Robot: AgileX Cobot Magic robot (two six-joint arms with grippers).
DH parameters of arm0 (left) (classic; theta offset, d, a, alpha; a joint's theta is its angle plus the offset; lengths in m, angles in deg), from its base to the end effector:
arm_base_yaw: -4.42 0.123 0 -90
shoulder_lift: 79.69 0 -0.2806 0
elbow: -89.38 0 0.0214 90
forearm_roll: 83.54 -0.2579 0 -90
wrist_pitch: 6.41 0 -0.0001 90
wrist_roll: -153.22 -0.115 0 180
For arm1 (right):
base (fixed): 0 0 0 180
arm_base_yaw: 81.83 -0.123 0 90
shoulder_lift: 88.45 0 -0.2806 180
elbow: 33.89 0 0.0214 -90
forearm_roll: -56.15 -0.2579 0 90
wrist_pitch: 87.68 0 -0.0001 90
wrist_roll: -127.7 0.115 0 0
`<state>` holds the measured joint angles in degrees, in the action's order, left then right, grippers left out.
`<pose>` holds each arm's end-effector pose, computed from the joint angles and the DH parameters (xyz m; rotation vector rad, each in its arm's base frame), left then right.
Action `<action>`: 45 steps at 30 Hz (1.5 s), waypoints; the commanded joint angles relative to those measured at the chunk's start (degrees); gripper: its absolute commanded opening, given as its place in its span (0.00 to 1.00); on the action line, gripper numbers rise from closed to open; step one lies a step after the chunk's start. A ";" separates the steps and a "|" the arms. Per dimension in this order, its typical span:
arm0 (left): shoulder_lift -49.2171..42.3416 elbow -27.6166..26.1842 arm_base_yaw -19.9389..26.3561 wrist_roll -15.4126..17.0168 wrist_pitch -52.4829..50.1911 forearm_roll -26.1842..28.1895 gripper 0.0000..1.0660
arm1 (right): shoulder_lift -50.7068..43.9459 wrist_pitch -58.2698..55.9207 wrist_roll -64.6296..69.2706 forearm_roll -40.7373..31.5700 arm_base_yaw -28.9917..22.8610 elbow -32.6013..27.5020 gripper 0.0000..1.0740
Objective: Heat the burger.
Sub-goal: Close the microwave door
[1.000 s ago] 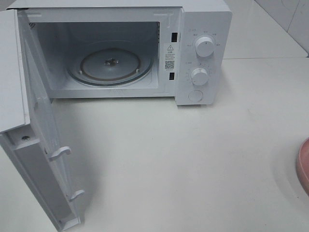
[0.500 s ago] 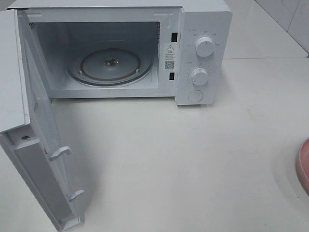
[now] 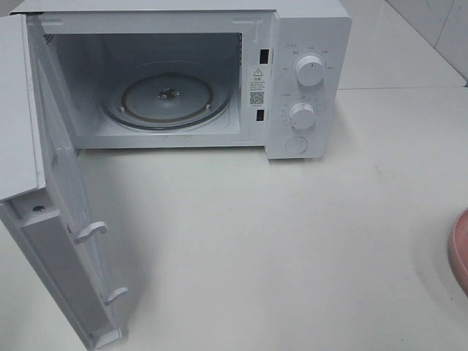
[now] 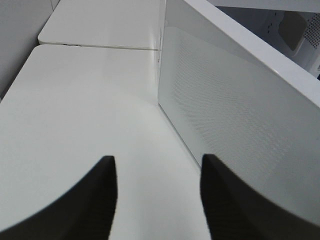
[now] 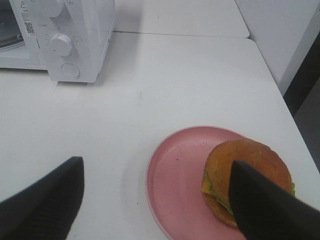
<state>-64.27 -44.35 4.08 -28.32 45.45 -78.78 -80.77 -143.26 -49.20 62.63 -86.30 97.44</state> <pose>0.0516 -0.0078 0.2930 0.0241 1.9800 -0.0844 0.0318 -0.0083 0.2787 -0.0242 1.9489 -0.0460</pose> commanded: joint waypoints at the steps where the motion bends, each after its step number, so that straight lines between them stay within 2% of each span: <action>1: 5.50 1.03 0.00 0.17 -7.39 -1.66 0.14 | -1.49 0.57 -0.34 0.11 0.34 -0.17 0.69; 2: 7.79 2.58 0.00 0.17 -11.29 -1.78 0.00 | -1.49 0.57 -0.29 0.11 0.34 -0.17 0.70; 3: 7.79 2.58 0.00 0.17 -11.29 -1.78 0.00 | -1.49 0.57 -0.29 0.11 0.34 -0.17 0.70; 5: 11.52 5.44 0.00 -0.11 -18.62 -1.72 0.00 | -1.49 0.57 -0.29 0.11 0.34 -0.17 0.70; 8: 12.49 6.36 0.00 -0.34 -20.86 -1.72 0.00 | -1.49 0.57 -0.29 0.11 0.34 -0.17 0.70; 10: 17.19 10.66 0.00 -3.90 -33.35 -1.66 0.00 | -1.49 0.57 -0.29 0.11 0.34 -0.17 0.70; 13: 18.39 11.52 0.00 -4.98 -36.27 -1.60 0.00 | -1.49 0.57 -0.29 0.11 0.34 -0.17 0.70; 14: 20.86 13.52 0.00 -6.36 -43.32 -1.49 0.00 | -1.49 0.57 -0.29 0.11 0.34 -0.17 0.70; 15: 23.20 15.24 -0.06 -6.25 -49.16 -1.49 0.00 | -1.49 0.57 -0.29 0.11 0.34 -0.17 0.70; 20: 27.85 18.56 -0.06 -5.04 -59.42 -1.49 0.00 | -1.49 0.57 -0.29 -0.52 0.34 -0.17 0.70; 21: 30.54 19.77 -0.06 -3.61 -63.37 -1.49 0.00 | -1.49 0.57 -0.29 -0.57 0.34 -0.17 0.70; 22: 30.54 19.77 -0.06 -3.61 -63.37 -1.49 0.00 | -1.49 0.57 -0.29 -0.57 0.34 -0.17 0.70; 23: 33.23 20.86 -0.06 -1.09 -67.27 -2.01 0.00 | -1.49 0.57 -0.29 -0.57 0.34 -0.17 0.70; 25: 34.26 21.08 -0.06 0.11 -68.47 -2.58 0.00 | -1.49 0.57 -0.29 -0.57 0.34 -0.17 0.70; 26: 36.55 21.26 -0.06 3.09 -71.10 -5.61 0.00 | -1.49 0.57 -0.29 -0.57 0.34 -0.17 0.70; 27: 36.55 21.26 -0.06 3.09 -71.10 -5.61 0.00 | -1.49 0.57 -0.29 -0.57 0.34 -0.17 0.70; 28: 38.79 21.26 -0.06 6.99 -73.80 -11.75 0.00 | -1.49 0.57 -0.29 -0.57 0.34 -0.17 0.70; 29: 38.79 21.26 -0.06 6.99 -73.80 -11.75 0.00 | -1.49 0.57 -0.29 -0.57 0.34 -0.17 0.70; 30: 39.99 21.26 -0.06 9.11 -75.00 -15.47 0.00 | -1.49 0.57 -0.29 -0.57 0.34 -0.17 0.70; 31: 42.23 21.26 -0.06 13.41 -78.04 -22.17 0.00 | -1.49 0.57 -0.29 -0.57 0.34 -0.17 0.70; 32: 42.23 21.26 -0.06 13.41 -78.04 -22.17 0.00 | -1.49 0.57 -0.29 -0.57 0.34 -0.17 0.70; 33: 43.60 21.26 -0.06 16.04 -79.93 -25.67 0.00 | -1.49 0.57 -0.29 -0.57 0.34 -0.17 0.70; 34: 46.07 21.26 -0.06 20.80 -83.94 -31.51 0.00 | -1.49 0.57 -0.29 -0.57 0.34 -0.17 0.70; 35: 46.07 21.26 -0.06 20.80 -83.94 -31.51 0.00 | -1.49 0.57 -0.29 -0.57 0.34 -0.17 0.70; 37: 50.13 21.26 -0.06 25.84 -89.09 -38.39 0.00 | -1.49 0.57 -0.29 -0.57 0.34 -0.17 0.70; 38: 50.13 21.26 -0.06 25.84 -89.09 -38.39 0.00 | -1.49 0.57 -0.29 -0.57 0.34 -0.17 0.70; 39: 52.43 21.20 -0.06 26.53 -92.02 -40.68 0.00 | -1.49 0.57 -0.29 -0.57 0.34 -0.17 0.70; 45: 59.47 20.68 -0.06 26.59 -98.20 -41.88 0.00 | -1.49 0.57 -0.29 -0.57 0.34 -0.17 0.70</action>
<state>-7.38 -23.10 4.08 -2.31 -49.38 -120.15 -80.77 -143.26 -49.20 62.28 -86.30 97.44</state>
